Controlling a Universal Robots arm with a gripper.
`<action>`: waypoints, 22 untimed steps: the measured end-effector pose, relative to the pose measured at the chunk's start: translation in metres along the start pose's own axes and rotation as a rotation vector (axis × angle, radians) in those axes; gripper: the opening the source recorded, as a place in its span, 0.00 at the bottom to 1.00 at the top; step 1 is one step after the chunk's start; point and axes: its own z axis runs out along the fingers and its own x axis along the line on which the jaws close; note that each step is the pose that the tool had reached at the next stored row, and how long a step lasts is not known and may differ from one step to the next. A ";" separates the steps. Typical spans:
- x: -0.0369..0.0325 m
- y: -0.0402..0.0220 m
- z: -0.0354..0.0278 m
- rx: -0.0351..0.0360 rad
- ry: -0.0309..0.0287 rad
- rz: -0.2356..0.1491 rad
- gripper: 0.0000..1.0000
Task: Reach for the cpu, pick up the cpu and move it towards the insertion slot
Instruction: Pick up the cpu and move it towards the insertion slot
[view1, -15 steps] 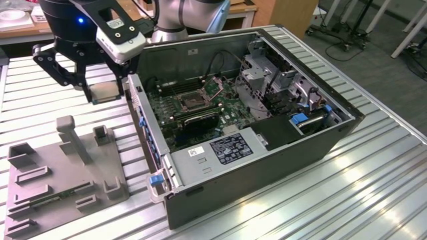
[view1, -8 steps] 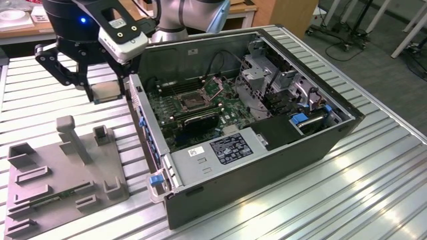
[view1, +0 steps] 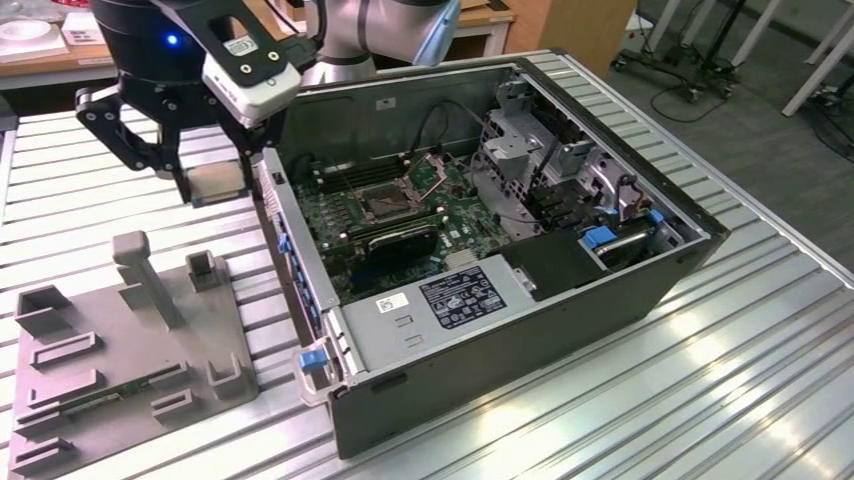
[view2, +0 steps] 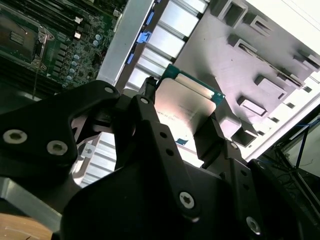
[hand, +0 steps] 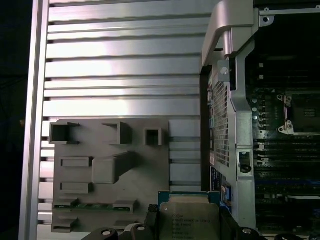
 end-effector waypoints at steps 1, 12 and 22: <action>-0.0006 0.0000 0.0000 0.0000 0.0000 0.000 0.55; -0.0059 0.0001 -0.0001 0.0001 0.0001 0.000 0.55; -0.0095 0.0001 -0.0001 0.0001 0.0001 0.000 0.55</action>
